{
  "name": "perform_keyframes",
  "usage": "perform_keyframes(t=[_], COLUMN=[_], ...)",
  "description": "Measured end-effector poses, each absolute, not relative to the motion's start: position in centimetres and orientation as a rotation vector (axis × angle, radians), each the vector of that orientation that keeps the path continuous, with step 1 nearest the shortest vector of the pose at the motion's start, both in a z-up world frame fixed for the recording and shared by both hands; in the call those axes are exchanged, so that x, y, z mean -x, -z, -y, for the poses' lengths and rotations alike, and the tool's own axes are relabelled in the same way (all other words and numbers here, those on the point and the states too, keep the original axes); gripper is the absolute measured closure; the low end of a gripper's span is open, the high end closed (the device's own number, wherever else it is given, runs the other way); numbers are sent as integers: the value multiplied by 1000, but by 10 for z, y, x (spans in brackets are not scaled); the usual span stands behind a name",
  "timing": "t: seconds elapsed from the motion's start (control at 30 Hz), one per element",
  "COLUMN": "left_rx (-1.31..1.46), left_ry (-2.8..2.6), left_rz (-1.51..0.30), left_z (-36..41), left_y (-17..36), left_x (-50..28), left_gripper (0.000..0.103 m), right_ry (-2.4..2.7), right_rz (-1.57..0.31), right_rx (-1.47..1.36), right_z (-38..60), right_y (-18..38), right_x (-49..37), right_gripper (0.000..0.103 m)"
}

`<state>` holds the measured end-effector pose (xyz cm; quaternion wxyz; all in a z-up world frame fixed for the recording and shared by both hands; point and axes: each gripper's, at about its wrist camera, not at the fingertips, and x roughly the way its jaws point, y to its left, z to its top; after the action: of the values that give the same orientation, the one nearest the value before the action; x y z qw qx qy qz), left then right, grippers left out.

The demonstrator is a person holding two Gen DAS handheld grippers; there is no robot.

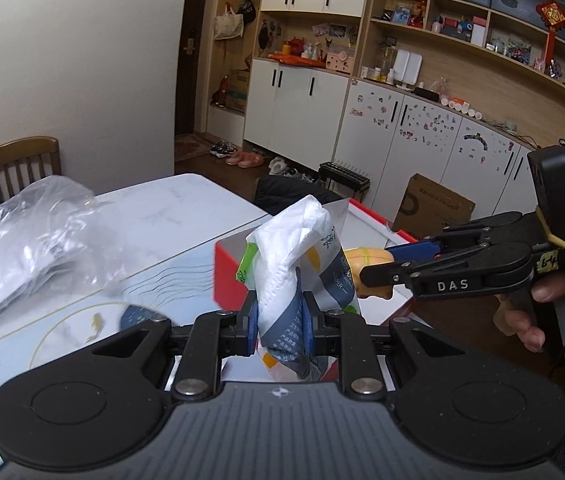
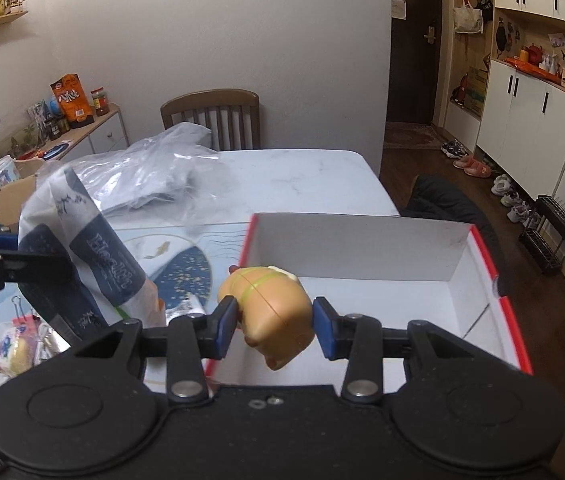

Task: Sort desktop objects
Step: 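Carry the white bag and yellow toy with both tools over the red shoebox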

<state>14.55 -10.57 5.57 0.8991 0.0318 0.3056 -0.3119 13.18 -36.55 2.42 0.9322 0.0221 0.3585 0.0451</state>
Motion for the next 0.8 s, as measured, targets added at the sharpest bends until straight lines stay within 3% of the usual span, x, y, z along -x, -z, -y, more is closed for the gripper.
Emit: perform_keyframes(t=[0.8], left_rx=[-325], left_ry=[766], left_rz=[-872], left_z=[238], left_y=[-28], left_x=[-230], left_gripper=[83], right_ry=[-82], right_rz=[-887], right_rx=[13], right_z=[434], right_y=[13], right_x=[-162], right_gripper=[63])
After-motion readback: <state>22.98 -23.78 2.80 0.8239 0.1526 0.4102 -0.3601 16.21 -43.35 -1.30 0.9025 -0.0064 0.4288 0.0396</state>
